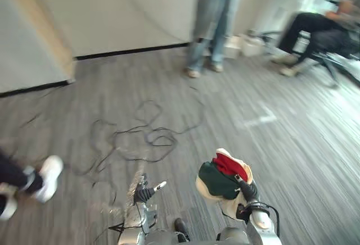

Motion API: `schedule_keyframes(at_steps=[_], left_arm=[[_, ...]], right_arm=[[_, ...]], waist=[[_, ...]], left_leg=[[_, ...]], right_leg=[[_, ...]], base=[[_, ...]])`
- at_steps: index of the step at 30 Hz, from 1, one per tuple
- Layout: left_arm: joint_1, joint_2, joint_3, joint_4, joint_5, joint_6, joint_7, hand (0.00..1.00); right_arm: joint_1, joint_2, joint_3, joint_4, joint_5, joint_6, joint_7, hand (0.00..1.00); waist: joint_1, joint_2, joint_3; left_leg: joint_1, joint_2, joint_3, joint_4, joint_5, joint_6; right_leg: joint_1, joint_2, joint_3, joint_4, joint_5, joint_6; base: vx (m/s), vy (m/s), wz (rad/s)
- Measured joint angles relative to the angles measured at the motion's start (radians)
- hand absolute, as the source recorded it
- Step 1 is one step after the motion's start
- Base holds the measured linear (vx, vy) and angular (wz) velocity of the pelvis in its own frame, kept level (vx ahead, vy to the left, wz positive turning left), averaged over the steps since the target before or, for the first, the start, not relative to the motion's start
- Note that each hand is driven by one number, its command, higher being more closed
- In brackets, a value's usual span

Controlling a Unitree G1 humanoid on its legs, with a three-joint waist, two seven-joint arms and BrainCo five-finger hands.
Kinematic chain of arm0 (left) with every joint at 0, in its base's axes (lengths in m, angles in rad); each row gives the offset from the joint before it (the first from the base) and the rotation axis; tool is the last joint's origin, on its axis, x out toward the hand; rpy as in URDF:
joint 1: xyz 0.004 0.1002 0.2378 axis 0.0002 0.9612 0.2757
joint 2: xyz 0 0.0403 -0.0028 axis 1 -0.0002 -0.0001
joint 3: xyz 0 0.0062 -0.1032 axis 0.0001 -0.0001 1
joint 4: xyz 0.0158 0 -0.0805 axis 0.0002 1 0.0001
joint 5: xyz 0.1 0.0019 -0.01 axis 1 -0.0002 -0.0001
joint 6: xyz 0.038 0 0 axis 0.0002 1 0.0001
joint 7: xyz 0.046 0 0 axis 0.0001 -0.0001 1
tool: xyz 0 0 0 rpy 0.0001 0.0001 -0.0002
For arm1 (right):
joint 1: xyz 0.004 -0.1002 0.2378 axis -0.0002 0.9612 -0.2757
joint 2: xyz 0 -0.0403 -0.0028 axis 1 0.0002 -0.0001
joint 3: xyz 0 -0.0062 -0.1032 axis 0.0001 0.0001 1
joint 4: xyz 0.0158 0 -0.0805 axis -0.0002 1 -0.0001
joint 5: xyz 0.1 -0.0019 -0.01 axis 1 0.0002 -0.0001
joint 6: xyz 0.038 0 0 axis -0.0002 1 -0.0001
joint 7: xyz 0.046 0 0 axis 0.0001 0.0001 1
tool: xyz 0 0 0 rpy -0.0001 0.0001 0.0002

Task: Tidy the bed and pick cloth on bed and put in laundry

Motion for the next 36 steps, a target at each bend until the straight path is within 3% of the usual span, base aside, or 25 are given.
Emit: schedule_keyframes(at_steps=[2, 3, 4, 5, 8, 9, 12, 13, 15, 16, 17, 18, 19, 21, 22, 25, 28, 30, 31, 33, 36], left_arm=[[0.014, 0.006, 0.001, 0.007, 0.000, 0.002, -0.007, 0.00], [0.034, 0.015, 0.001, 0.007, 0.000, 0.002, -0.013, 0.00], [0.050, 0.026, 0.003, 0.008, 0.000, 0.002, -0.014, 0.00], [0.053, 0.025, 0.004, 0.011, 0.000, 0.003, -0.014, 0.00], [0.082, -0.031, 0.002, -0.002, -0.013, -0.003, -0.015, 0.00], [0.088, -0.035, 0.002, -0.002, -0.022, -0.004, -0.015, 0.00], [0.086, -0.036, 0.003, -0.001, -0.025, -0.006, -0.015, 0.00], [0.086, -0.036, 0.003, -0.002, -0.026, -0.006, -0.015, 0.00], [0.090, -0.047, 0.016, -0.013, -0.037, -0.010, -0.017, 0.00], [0.087, -0.051, 0.020, -0.013, -0.038, -0.009, -0.017, 0.00], [0.082, -0.059, 0.022, -0.016, -0.039, -0.010, -0.017, 0.00], [0.077, -0.061, 0.022, -0.020, -0.040, -0.010, -0.017, 0.00], [0.071, -0.057, 0.024, -0.028, -0.041, -0.010, -0.017, 0.00], [0.074, -0.057, 0.029, -0.051, -0.048, -0.012, -0.015, 0.00], [0.081, -0.055, 0.028, -0.062, -0.059, -0.011, -0.015, 0.00], [0.097, -0.036, 0.021, -0.068, -0.060, -0.010, -0.016, 0.00], [0.107, -0.035, -0.001, -0.069, -0.059, -0.003, -0.017, 0.00], [0.106, -0.025, -0.022, -0.068, -0.058, 0.000, -0.017, 0.00], [0.102, -0.021, -0.033, -0.067, -0.058, 0.004, -0.017, 0.00], [0.086, -0.021, -0.041, -0.048, -0.056, 0.004, -0.016, 0.00], [0.078, -0.006, -0.075, -0.028, -0.055, 0.003, -0.016, 0.00]], right_arm=[[-0.002, 0.000, 0.000, 0.002, 0.000, 0.000, 0.016, 1.00], [-0.002, 0.005, 0.003, 0.003, 0.000, 0.000, 0.019, 1.00], [-0.007, 0.019, 0.006, 0.004, -0.001, -0.001, 0.019, 1.00], [-0.017, 0.019, 0.007, 0.009, -0.001, -0.001, 0.019, 1.00], [-0.077, -0.024, 0.016, 0.084, -0.003, 0.000, 0.020, 1.00], [-0.092, -0.033, 0.026, 0.102, -0.005, 0.003, 0.021, 1.00], [-0.089, -0.032, 0.031, 0.103, -0.039, 0.002, 0.030, 1.00], [-0.087, -0.032, 0.031, 0.104, -0.039, 0.003, 0.029, 1.00], [-0.070, -0.031, 0.029, 0.098, -0.039, 0.002, 0.028, 1.00], [-0.064, -0.034, 0.028, 0.096, -0.039, 0.001, 0.028, 1.00], [-0.053, -0.040, 0.023, 0.098, -0.039, 0.003, 0.028, 1.00], [-0.049, -0.043, 0.023, 0.098, -0.039, 0.006, 0.028, 1.00], [-0.044, -0.039, 0.022, 0.098, -0.039, 0.011, 0.028, 1.00], [-0.040, -0.030, 0.023, 0.098, -0.039, 0.015, 0.028, 1.00], [-0.035, -0.020, 0.023, 0.098, -0.039, 0.016, 0.028, 1.00], [-0.041, 0.011, 0.009, 0.098, -0.039, 0.016, 0.028, 1.00], [-0.032, 0.021, -0.001, 0.098, -0.039, 0.018, 0.028, 1.00], [-0.027, 0.022, 0.001, 0.097, -0.039, 0.018, 0.030, 1.00], [-0.024, 0.022, 0.000, 0.097, -0.039, 0.020, 0.029, 1.00], [-0.003, 0.023, 0.000, 0.091, -0.030, 0.020, 0.029, 1.00], [0.028, 0.021, -0.001, 0.085, -0.026, 0.020, 0.029, 1.00]], waist=[[0.012, 0.002, 0.002], [0.017, -0.003, 0.000], [0.023, -0.030, 0.002], [0.028, -0.030, 0.004], [0.050, 0.020, -0.003], [0.066, 0.026, -0.006], [0.064, 0.025, -0.004], [0.072, 0.025, -0.004], [0.052, 0.008, -0.013], [0.045, 0.006, -0.014], [0.037, 0.007, -0.014], [0.036, 0.006, -0.014], [0.036, 0.008, -0.015], [0.038, -0.015, -0.015], [0.041, -0.025, -0.020], [0.043, -0.054, -0.035], [0.043, -0.051, -0.035], [0.041, -0.043, -0.031], [0.040, -0.045, -0.030], [0.027, -0.036, -0.028], [0.027, -0.032, -0.025]], left_leg=[[0.010, -0.008, -0.074, -0.023, 0.024, -0.017], [0.018, -0.017, -0.117, -0.037, 0.039, -0.038], [0.012, -0.035, -0.132, -0.043, 0.032, -0.033], [0.009, -0.033, -0.129, -0.036, 0.026, -0.031], [-0.048, 0.030, -0.101, 0.004, 0.020, -0.067], [-0.051, 0.037, -0.105, -0.003, 0.026, -0.076], [-0.050, 0.074, -0.038, -0.010, 0.030, -0.081], [-0.056, 0.085, 0.018, -0.015, 0.026, -0.077], [-0.044, 0.158, 0.383, -0.031, -0.001, -0.061], [-0.038, 0.181, 0.502, -0.011, -0.009, -0.049], [-0.022, 0.230, 0.704, 0.026, -0.012, -0.056], [-0.028, 0.236, 0.765, 0.060, -0.024, -0.054], [-0.036, 0.238, 0.832, 0.116, -0.052, -0.028], [-0.038, 0.222, 0.828, 0.145, -0.061, -0.015], [-0.036, 0.204, 0.799, 0.134, -0.071, 0.001], [-0.031, 0.154, 0.687, 0.092, -0.074, 0.005], [-0.007, 0.133, 0.591, 0.085, -0.080, 0.013], [0.011, 0.118, 0.515, 0.058, -0.090, 0.010], [0.016, 0.111, 0.476, 0.052, -0.089, 0.010], [0.035, 0.101, 0.409, 0.039, -0.085, 0.005], [0.065, 0.068, 0.330, 0.025, -0.074, -0.011]], right_leg=[[-0.010, 0.022, 0.101, -0.041, 0.010, 0.008], [-0.002, 0.014, 0.103, -0.106, 0.047, 0.010], [0.013, -0.021, 0.081, -0.165, 0.135, 0.012], [0.020, -0.032, 0.053, -0.166, 0.168, 0.025], [0.058, -0.014, -0.064, -0.253, 0.199, 0.000], [0.071, -0.010, -0.086, -0.273, 0.208, -0.004], [0.139, -0.014, -0.199, -0.319, 0.216, -0.008], [0.150, -0.021, -0.225, -0.320, 0.216, -0.009], [0.181, -0.056, -0.335, -0.339, 0.214, -0.006], [0.196, -0.068, -0.365, -0.349, 0.212, -0.001], [0.212, -0.087, -0.420, -0.343, 0.205, 0.009], [0.228, -0.100, -0.458, -0.341, 0.205, 0.010], [0.264, -0.114, -0.514, -0.341, 0.206, 0.011], [0.303, -0.128, -0.595, -0.313, 0.210, 0.017], [0.317, -0.135, -0.628, -0.284, 0.218, 0.029], [0.332, -0.168, -0.689, -0.165, 0.237, 0.044], [0.295, -0.242, -0.701, 0.075, 0.306, 0.051], [0.228, -0.269, -0.644, 0.254, 0.215, 0.007], [0.161, -0.234, -0.536, 0.301, 0.135, -0.010], [0.079, -0.123, -0.318, 0.251, 0.054, 0.043], [0.070, -0.109, -0.255, 0.062, 0.026, 0.043]], base=[[0.08, -0.150, 1.53], [0.04, -0.220, 1.46], [0.01, -0.196, 1.19], [0.00, -0.212, 1.05], [0.04, -0.188, 0.94], [0.05, -0.084, 0.77], [0.06, -0.060, 0.85], [0.04, -0.018, 0.96], [0.06, 0.079, 1.17], [0.14, 0.211, 1.44], [0.14, 0.263, 1.35], [0.15, 0.328, 1.59], [0.15, 0.305, 1.47], [0.13, 0.210, 1.44], [0.10, 0.147, 1.19], [0.13, 0.152, 1.25], [0.14, 0.105, 1.09], [0.16, 0.068, 0.93], [0.10, 0.039, 0.86], [0.09, 0.027, 1.13], [0.04, 0.013, 0.96]])
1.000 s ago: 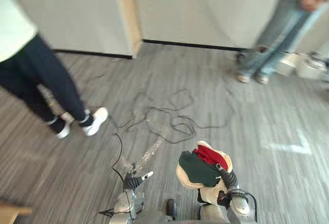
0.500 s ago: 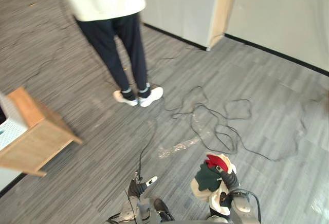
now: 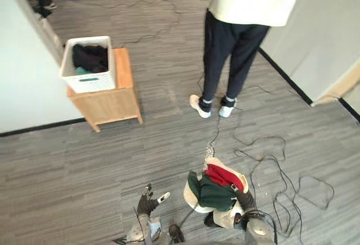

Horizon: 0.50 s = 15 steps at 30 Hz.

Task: Tidy the bed and pick cloth on bed and put in laundry

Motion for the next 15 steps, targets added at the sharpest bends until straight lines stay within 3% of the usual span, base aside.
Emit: schedule_keyframes(at_steps=[1, 4, 5, 11, 15], left_arm=[[0.000, 0.007, -0.001, 0.003, 0.009, 0.000, 0.000, 0.00], [0.007, 0.017, 0.001, 0.009, 0.019, 0.000, 0.000, 0.00], [-0.011, 0.000, 0.014, 0.050, 0.028, 0.000, -0.024, 0.00], [-0.011, 0.002, 0.018, 0.067, 0.029, 0.000, -0.024, 0.00], [-0.034, -0.003, 0.083, 0.165, 0.038, 0.003, -0.025, 0.00]], right_arm=[[0.000, 0.003, 0.000, 0.000, 0.001, 0.000, 0.000, 1.00], [-0.003, 0.010, 0.000, 0.002, 0.008, 0.000, 0.000, 1.00], [-0.028, 0.045, -0.021, 0.036, 0.007, 0.000, 0.008, 1.00], [-0.026, 0.046, -0.043, 0.054, 0.007, -0.001, 0.010, 1.00], [-0.075, 0.039, -0.148, 0.225, 0.007, 0.005, 0.010, 1.00]], waist=[[0.000, -0.013, -0.008], [0.019, -0.019, -0.010], [0.013, -0.021, -0.032], [0.015, -0.014, -0.032], [0.015, -0.013, -0.031]], left_leg=[[0.006, -0.014, -0.020, -0.022, 0.010, -0.009], [0.018, -0.026, -0.014, -0.071, 0.026, -0.030], [0.094, 0.073, 0.064, -0.158, 0.077, -0.155], [0.095, 0.073, 0.061, -0.158, 0.078, -0.155], [0.095, 0.072, 0.060, -0.147, 0.071, -0.166]], right_leg=[[-0.001, -0.003, 0.009, -0.094, 0.018, -0.014], [-0.007, 0.001, 0.029, -0.223, 0.094, -0.028], [0.079, 0.138, 0.029, -0.409, 0.210, -0.079], [0.080, 0.138, 0.028, -0.409, 0.210, -0.079], [0.063, 0.127, 0.027, -0.364, 0.187, -0.075]], base=[[0.00, -0.020, 0.71], [0.01, -0.069, 0.19], [0.00, -0.024, -0.05], [0.00, 0.000, 0.00], [0.00, -0.002, -0.01]])
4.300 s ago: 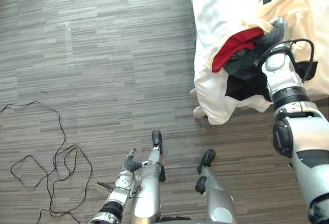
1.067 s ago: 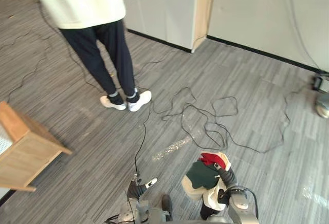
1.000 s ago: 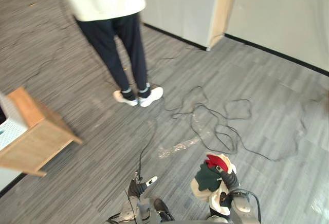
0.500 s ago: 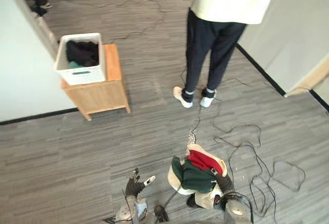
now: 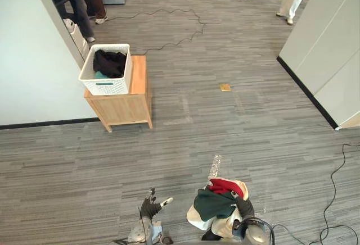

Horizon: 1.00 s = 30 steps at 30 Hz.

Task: Tidy the bed and pick cloth on bed and put in laundry

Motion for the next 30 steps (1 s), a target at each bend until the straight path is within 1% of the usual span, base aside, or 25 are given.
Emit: schedule_keyframes(at_steps=[3, 6, 7, 8, 9, 10, 11, 12, 13, 14, 16, 17, 18, 19, 20, 21, 22, 23, 24, 25, 26, 27, 28, 29, 30], left_arm=[[-0.030, 0.006, 0.072, 0.069, 0.006, 0.003, -0.001, 0.00], [-0.046, 0.027, 0.152, 0.133, 0.019, 0.022, -0.003, 0.00], [-0.042, 0.032, 0.186, 0.134, 0.020, 0.030, -0.003, 0.00], [-0.034, 0.036, 0.204, 0.139, 0.021, 0.036, -0.002, 0.00], [-0.038, 0.038, 0.217, 0.133, 0.016, 0.036, -0.001, 0.00], [-0.044, 0.034, 0.216, 0.128, 0.019, 0.034, 0.001, 0.00], [-0.046, 0.023, 0.223, 0.129, 0.019, 0.031, 0.005, 0.00], [-0.046, 0.018, 0.226, 0.129, 0.019, 0.031, 0.005, 0.00], [-0.047, 0.010, 0.225, 0.129, 0.019, 0.031, 0.006, 0.00], [-0.047, 0.008, 0.226, 0.128, 0.019, 0.030, 0.007, 0.00], [-0.047, 0.008, 0.226, 0.126, 0.019, 0.024, 0.008, 0.00], [-0.047, 0.007, 0.226, 0.125, 0.019, 0.024, 0.008, 0.00], [-0.048, 0.006, 0.225, 0.120, 0.019, 0.024, 0.008, 0.00], [-0.046, 0.006, 0.225, 0.121, 0.019, 0.024, 0.007, 0.00], [-0.047, 0.005, 0.224, 0.120, 0.021, 0.025, 0.006, 0.00], [-0.054, 0.012, 0.222, 0.118, 0.021, 0.025, 0.007, 0.00], [-0.074, 0.026, 0.211, 0.115, 0.021, 0.026, 0.008, 0.00], [-0.086, 0.027, 0.214, 0.114, 0.022, 0.027, 0.007, 0.00], [-0.086, 0.027, 0.223, 0.105, 0.022, 0.027, 0.007, 0.00], [-0.082, 0.024, 0.233, 0.072, 0.022, 0.024, 0.012, 0.00], [-0.059, 0.009, 0.213, 0.039, 0.021, 0.022, 0.018, 0.00], [-0.049, 0.007, 0.191, 0.024, 0.020, 0.020, 0.023, 0.00], [-0.048, 0.019, 0.148, -0.004, 0.016, 0.021, 0.028, 0.00], [-0.037, 0.020, 0.109, -0.052, 0.011, 0.021, 0.028, 0.00], [-0.031, 0.020, 0.088, -0.083, 0.003, 0.021, 0.028, 0.00]], right_arm=[[-0.035, -0.017, -0.031, 0.095, 0.000, 0.020, 0.012, 1.00], [-0.056, -0.036, -0.039, 0.158, -0.001, 0.037, 0.029, 1.00], [-0.059, -0.043, -0.032, 0.161, -0.004, 0.040, 0.034, 1.00], [-0.058, -0.052, -0.016, 0.159, -0.010, 0.040, 0.039, 1.00], [-0.051, -0.057, -0.015, 0.156, -0.011, 0.040, 0.039, 1.00], [-0.032, -0.070, -0.013, 0.120, -0.008, 0.040, 0.039, 1.00], [-0.021, -0.085, -0.014, 0.088, -0.011, 0.039, 0.037, 1.00], [-0.021, -0.100, -0.015, 0.085, -0.011, 0.040, 0.037, 1.00], [-0.024, -0.128, -0.016, 0.084, -0.012, 0.041, 0.037, 1.00], [-0.023, -0.139, -0.016, 0.083, -0.012, 0.042, 0.037, 1.00], [-0.023, -0.153, -0.016, 0.053, -0.012, 0.056, 0.036, 1.00], [-0.024, -0.153, -0.016, 0.036, -0.012, 0.057, 0.036, 1.00], [-0.030, -0.160, -0.014, -0.001, -0.012, 0.057, 0.036, 1.00], [-0.031, -0.161, 0.000, -0.045, -0.012, 0.057, 0.036, 1.00], [-0.033, -0.157, 0.009, -0.079, -0.012, 0.058, 0.035, 1.00], [-0.033, -0.153, 0.024, -0.111, -0.012, 0.058, 0.037, 1.00], [-0.021, -0.143, 0.032, -0.186, -0.012, 0.054, 0.039, 1.00], [-0.022, -0.136, 0.032, -0.245, -0.012, 0.049, 0.039, 1.00], [-0.024, -0.130, 0.031, -0.269, -0.013, 0.048, 0.039, 1.00], [-0.021, -0.120, 0.025, -0.315, -0.018, 0.030, 0.035, 1.00], [-0.002, -0.143, 0.024, -0.340, -0.019, 0.013, 0.028, 1.00], [-0.006, -0.142, 0.024, -0.337, -0.019, 0.005, 0.023, 1.00], [-0.015, -0.138, 0.023, -0.342, -0.019, 0.003, 0.010, 1.00], [-0.017, -0.136, 0.025, -0.344, -0.019, 0.003, -0.003, 1.00], [-0.018, -0.133, 0.025, -0.344, -0.019, 0.003, -0.006, 1.00]], waist=[[0.000, -0.003, 0.010], [-0.001, -0.002, 0.020], [0.009, -0.003, 0.035], [0.023, 0.001, 0.056], [0.023, 0.002, 0.064], [0.024, 0.005, 0.072], [0.020, 0.019, 0.088], [0.018, 0.027, 0.090], [0.019, 0.039, 0.097], [0.019, 0.039, 0.097], [0.021, 0.035, 0.098], [0.022, 0.037, 0.098], [0.023, 0.040, 0.099], [0.027, 0.042, 0.097], [0.030, 0.036, 0.090], [0.028, 0.017, 0.086], [0.023, -0.007, 0.087], [0.027, -0.016, 0.091], [0.031, -0.022, 0.095], [0.052, -0.035, 0.086], [0.053, 0.000, 0.069], [0.051, 0.000, 0.060], [0.044, -0.022, 0.060], [0.046, -0.030, 0.063], [0.045, -0.028, 0.067]], left_leg=[[0.001, 0.006, 0.017, 0.032, -0.016, -0.024], [0.001, 0.039, 0.060, 0.068, -0.038, -0.048], [-0.027, 0.087, 0.090, 0.182, -0.091, -0.048], [-0.073, 0.155, 0.122, 0.349, -0.126, -0.049], [-0.105, 0.190, 0.133, 0.446, -0.124, -0.049], [-0.164, 0.258, 0.136, 0.622, -0.108, -0.051], [-0.210, 0.280, 0.123, 0.712, -0.117, -0.048], [-0.220, 0.275, 0.111, 0.711, -0.123, -0.039], [-0.240, 0.246, 0.099, 0.689, -0.130, -0.029], [-0.251, 0.225, 0.092, 0.662, -0.130, -0.029], [-0.287, 0.149, 0.090, 0.484, -0.122, -0.029], [-0.295, 0.132, 0.089, 0.422, -0.115, -0.036], [-0.303, 0.107, 0.084, 0.289, -0.070, -0.032], [-0.303, 0.098, 0.080, 0.193, 0.029, 0.008], [-0.283, 0.084, 0.087, 0.188, 0.044, 0.083], [-0.282, 0.072, 0.098, 0.195, 0.031, 0.089], [-0.305, 0.071, 0.111, 0.250, 0.006, 0.135], [-0.322, 0.094, 0.127, 0.336, -0.030, 0.166], [-0.335, 0.116, 0.140, 0.408, -0.043, 0.181], [-0.345, 0.112, 0.160, 0.432, -0.064, 0.121], [-0.321, 0.110, 0.163, 0.351, -0.085, 0.141], [-0.301, 0.098, 0.160, 0.337, -0.116, 0.136], [-0.267, 0.055, 0.154, 0.296, -0.134, 0.115], [-0.234, 0.030, 0.142, 0.259, -0.138, 0.114], [-0.215, 0.026, 0.130, 0.248, -0.138, 0.124]], right_leg=[[-0.028, -0.011, -0.006, 0.055, -0.034, -0.005], [-0.036, -0.004, -0.042, 0.076, -0.063, -0.037], [-0.029, -0.001, -0.058, 0.080, -0.075, -0.046], [-0.012, 0.014, -0.057, 0.065, -0.080, -0.047], [0.001, 0.020, -0.056, 0.052, -0.080, -0.047], [0.028, 0.033, -0.050, 0.028, -0.074, -0.059], [0.055, 0.040, -0.035, 0.013, -0.074, -0.070], [0.061, 0.034, -0.022, 0.010, -0.075, -0.072], [0.072, 0.019, 0.003, -0.003, -0.072, -0.077], [0.077, 0.006, 0.011, -0.010, -0.071, -0.077], [0.102, -0.032, 0.038, -0.042, -0.078, -0.058], [0.108, -0.037, 0.047, -0.052, -0.080, -0.048], [0.122, -0.040, 0.060, -0.070, -0.086, -0.034], [0.142, -0.037, 0.079, -0.089, -0.096, -0.011], [0.153, -0.045, 0.087, -0.102, -0.096, 0.005], [0.159, -0.054, 0.086, -0.113, -0.094, 0.006], [0.161, -0.071, 0.078, -0.129, -0.067, 0.030], [0.175, -0.084, 0.086, -0.138, -0.028, 0.038], [0.187, -0.085, 0.090, -0.136, -0.002, 0.038], [0.196, -0.099, 0.089, -0.082, 0.008, 0.053], [0.179, -0.079, 0.077, -0.015, -0.006, 0.076], [0.166, -0.098, 0.071, 0.044, -0.032, 0.114], [0.105, -0.142, 0.080, 0.212, -0.051, 0.152], [0.018, -0.174, 0.090, 0.405, -0.007, 0.190], [-0.020, -0.183, 0.089, 0.499, 0.019, 0.195]], base=[[-0.03, -0.046, -0.20], [-0.01, -0.121, -0.36], [0.04, -0.150, -0.72], [0.04, -0.166, -0.69], [0.08, -0.221, -0.45], [0.14, -0.174, -0.25], [0.18, -0.123, -0.27], [0.19, 0.015, -0.43], [0.17, 0.039, -0.39], [0.24, 0.056, -0.46], [0.27, 0.095, -0.36], [0.31, 0.173, -0.41], [0.37, 0.236, -0.50], [0.48, 0.306, -0.60], [0.45, 0.242, -0.43], [0.45, 0.192, -0.17], [0.45, 0.148, -0.07], [0.42, 0.151, -0.09], [0.37, 0.137, -0.26], [0.30, 0.123, -0.29], [0.28, 0.158, -0.15], [0.30, 0.198, 0.25], [0.35, 0.224, 0.44], [0.36, 0.181, 0.43], [0.40, 0.118, 0.36]])
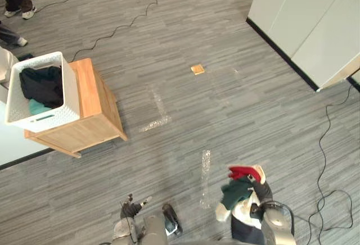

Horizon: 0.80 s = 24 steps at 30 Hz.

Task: Tidy the bed and pick cloth on bed and put in laundry

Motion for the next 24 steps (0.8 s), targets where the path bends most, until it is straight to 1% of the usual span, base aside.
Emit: schedule_keyframes(at_steps=[1, 2, 3, 4, 5, 6, 7, 8, 9, 10, 11, 12, 13, 14, 15, 16, 17, 18, 19, 20, 21, 22, 23, 24], left_arm=[[0.018, 0.001, -0.030, -0.057, -0.009, -0.002, 0.000, 0.00], [0.034, 0.004, -0.051, -0.086, -0.017, -0.003, -0.001, 0.00], [0.038, 0.003, -0.054, -0.099, -0.024, -0.004, -0.001, 0.00], [0.038, -0.008, -0.054, -0.114, -0.028, -0.012, 0.000, 0.00], [0.032, -0.007, -0.051, -0.128, -0.033, -0.022, 0.000, 0.00], [0.029, -0.005, -0.048, -0.136, -0.039, -0.025, 0.000, 0.00], [0.013, -0.001, -0.049, -0.140, -0.045, -0.032, -0.001, 0.00], [0.010, 0.000, -0.049, -0.139, -0.045, -0.033, -0.001, 0.00], [-0.002, 0.005, -0.053, -0.132, -0.045, -0.034, -0.001, 0.00], [-0.016, 0.008, -0.054, -0.122, -0.045, -0.034, -0.001, 0.00], [-0.041, -0.021, -0.048, -0.074, -0.045, -0.029, 0.002, 0.00], [-0.061, -0.026, -0.060, -0.062, -0.043, -0.030, -0.001, 0.00], [-0.072, -0.032, -0.078, -0.054, -0.043, -0.034, -0.001, 0.00], [-0.070, -0.034, -0.088, -0.054, -0.042, -0.034, -0.001, 0.00], [-0.062, -0.042, -0.090, -0.057, -0.042, -0.041, -0.002, 0.00], [-0.056, -0.046, -0.088, -0.057, -0.042, -0.044, -0.002, 0.00], [-0.049, -0.047, -0.088, -0.057, -0.043, -0.044, -0.002, 0.00], [-0.040, -0.051, -0.088, -0.058, -0.045, -0.043, -0.002, 0.00], [-0.010, -0.056, -0.089, -0.068, -0.047, -0.043, -0.003, 0.00], [0.029, -0.059, -0.091, -0.079, -0.058, -0.042, -0.007, 0.00], [0.049, -0.059, -0.091, -0.085, -0.067, -0.041, -0.011, 0.00], [0.084, -0.061, -0.091, -0.112, -0.076, -0.041, -0.021, 0.00], [0.099, -0.062, -0.091, -0.143, -0.088, -0.041, -0.022, 0.00], [0.100, -0.063, -0.091, -0.154, -0.092, -0.041, -0.023, 0.00]], right_arm=[[-0.003, 0.010, -0.001, 0.000, 0.000, 0.000, -0.006, 1.00], [-0.002, 0.018, -0.001, -0.001, 0.000, 0.000, -0.007, 1.00], [-0.002, 0.021, -0.001, -0.005, 0.000, 0.000, -0.007, 1.00], [0.003, 0.024, -0.001, -0.018, 0.000, 0.000, -0.006, 1.00], [0.005, 0.028, -0.001, -0.052, 0.000, 0.000, -0.005, 1.00], [0.005, 0.032, -0.001, -0.070, 0.000, 0.000, -0.004, 1.00], [0.011, 0.033, 0.000, -0.101, 0.000, -0.004, 0.000, 1.00], [0.014, 0.032, 0.000, -0.114, 0.000, -0.005, 0.001, 1.00], [0.037, 0.033, 0.001, -0.153, 0.001, -0.008, 0.001, 1.00], [0.053, 0.031, -0.001, -0.164, 0.000, -0.010, 0.001, 1.00], [0.050, 0.011, 0.000, -0.154, 0.000, -0.006, 0.003, 1.00], [0.037, 0.022, -0.009, -0.169, 0.000, -0.005, 0.001, 1.00], [0.043, 0.033, -0.015, -0.187, -0.002, -0.005, 0.003, 1.00], [0.057, 0.034, -0.013, -0.200, -0.003, -0.005, 0.003, 1.00], [0.073, 0.036, -0.010, -0.224, -0.004, -0.006, 0.004, 1.00], [0.091, 0.037, 0.003, -0.240, -0.007, -0.009, 0.005, 1.00], [0.103, 0.037, 0.008, -0.240, -0.015, -0.009, 0.005, 1.00], [0.110, 0.032, 0.009, -0.240, -0.022, -0.008, 0.006, 1.00], [0.115, 0.016, 0.011, -0.240, -0.032, -0.006, 0.006, 1.00], [0.115, 0.003, 0.017, -0.243, -0.037, -0.007, 0.006, 1.00], [0.115, -0.005, 0.019, -0.244, -0.038, -0.007, 0.004, 1.00], [0.115, -0.028, 0.019, -0.253, -0.040, -0.008, 0.004, 1.00], [0.113, -0.043, 0.018, -0.270, -0.043, -0.007, 0.004, 1.00], [0.112, -0.050, 0.018, -0.280, -0.049, -0.007, 0.004, 1.00]], waist=[[-0.006, 0.008, 0.019], [-0.026, 0.021, 0.029], [-0.030, 0.027, 0.033], [-0.031, 0.045, 0.042], [-0.037, 0.065, 0.052], [-0.045, 0.069, 0.054], [-0.059, 0.077, 0.059], [-0.068, 0.078, 0.059], [-0.085, 0.063, 0.052], [-0.094, 0.061, 0.053], [-0.084, 0.107, 0.060], [-0.079, 0.112, 0.059], [-0.079, 0.106, 0.060], [-0.081, 0.102, 0.056], [-0.081, 0.100, 0.052], [-0.079, 0.093, 0.055], [-0.078, 0.089, 0.061], [-0.077, 0.096, 0.065], [-0.070, 0.108, 0.073], [-0.065, 0.111, 0.075], [-0.060, 0.112, 0.075], [-0.049, 0.116, 0.072], [-0.040, 0.115, 0.071], [-0.031, 0.114, 0.071]], left_leg=[[0.052, -0.001, -0.030, -0.007, -0.015, 0.002], [0.119, 0.003, -0.054, -0.028, -0.023, -0.002], [0.156, 0.005, -0.060, -0.043, -0.023, -0.003], [0.211, 0.021, -0.072, -0.062, -0.023, -0.003], [0.235, 0.048, -0.089, -0.058, -0.023, -0.004], [0.241, 0.062, -0.099, -0.054, -0.022, -0.004], [0.251, 0.087, -0.116, -0.052, -0.022, -0.005], [0.255, 0.098, -0.124, -0.052, -0.020, -0.026], [0.272, 0.112, -0.155, -0.056, -0.034, -0.102], [0.287, 0.119, -0.173, -0.059, -0.049, -0.136], [0.303, 0.163, -0.189, -0.084, -0.051, -0.170], [0.297, 0.160, -0.202, -0.115, -0.014, -0.201], [0.310, 0.152, -0.211, -0.133, 0.042, -0.202], [0.328, 0.154, -0.211, -0.134, 0.062, -0.206], [0.338, 0.167, -0.225, -0.113, 0.070, -0.205], [0.291, 0.197, -0.263, 0.018, 0.059, -0.207], [0.189, 0.241, -0.304, 0.235, 0.073, -0.187], [0.135, 0.273, -0.316, 0.350, 0.091, -0.157], [0.049, 0.328, -0.316, 0.571, 0.089, -0.139], [0.004, 0.350, -0.274, 0.707, 0.062, -0.107], [-0.007, 0.352, -0.243, 0.740, 0.050, -0.089], [-0.038, 0.347, -0.171, 0.752, 0.030, -0.061], [-0.089, 0.320, -0.124, 0.723, 0.006, -0.055], [-0.116, 0.302, -0.100, 0.693, -0.008, -0.055]], right_leg=[[-0.054, -0.011, -0.022, 0.179, -0.015, -0.015], [-0.087, -0.016, -0.055, 0.285, -0.059, -0.047], [-0.109, -0.014, -0.070, 0.315, -0.081, -0.076], [-0.167, 0.009, -0.090, 0.325, -0.128, -0.125], [-0.237, 0.041, -0.111, 0.271, -0.157, -0.171], [-0.270, 0.056, -0.121, 0.220, -0.165, -0.185], [-0.328, 0.092, -0.114, 0.064, -0.158, -0.193], [-0.347, 0.112, -0.095, -0.041, -0.137, -0.190], [-0.356, 0.148, 0.006, -0.357, 0.010, -0.191], [-0.343, 0.156, 0.048, -0.412, 0.169, -0.180], [-0.323, 0.211, 0.032, -0.422, 0.197, -0.213], [-0.338, 0.219, 0.062, -0.368, 0.145, -0.227], [-0.356, 0.218, 0.082, -0.268, 0.075, -0.236], [-0.353, 0.214, 0.076, -0.228, 0.034, -0.238], [-0.338, 0.216, 0.069, -0.191, -0.028, -0.236], [-0.308, 0.208, 0.048, -0.177, -0.090, -0.235], [-0.264, 0.203, 0.011, -0.191, -0.114, -0.244], [-0.229, 0.206, -0.011, -0.211, -0.119, -0.250], [-0.155, 0.221, -0.044, -0.252, -0.134, -0.269], [-0.076, 0.222, -0.065, -0.289, -0.148, -0.287], [-0.042, 0.221, -0.069, -0.308, -0.153, -0.289], [0.015, 0.215, -0.083, -0.351, -0.159, -0.285], [0.048, 0.201, -0.102, -0.380, -0.165, -0.276], [0.060, 0.189, -0.115, -0.391, -0.168, -0.269]], base=[[0.43, 0.068, 0.58], [0.46, 0.052, 0.60], [0.56, 0.022, 0.49], [0.55, -0.062, 0.36], [0.45, -0.069, 0.41], [0.34, -0.160, 0.63], [0.34, -0.216, 0.61], [0.54, -0.359, 1.04], [0.60, -0.424, 0.99], [0.53, -0.362, 0.83], [0.48, -0.284, 0.36], [0.33, -0.235, 0.21], [0.28, -0.219, 0.31], [0.28, -0.255, 0.39], [0.32, -0.255, 0.57], [0.37, -0.326, 0.84], [0.29, -0.281, 0.86], [0.28, -0.232, 0.81], [0.29, -0.148, 0.59], [0.29, -0.097, 0.46], [0.35, -0.031, 0.31], [0.30, 0.008, 0.34], [0.37, 0.031, 0.37], [0.36, 0.065, 0.49]])
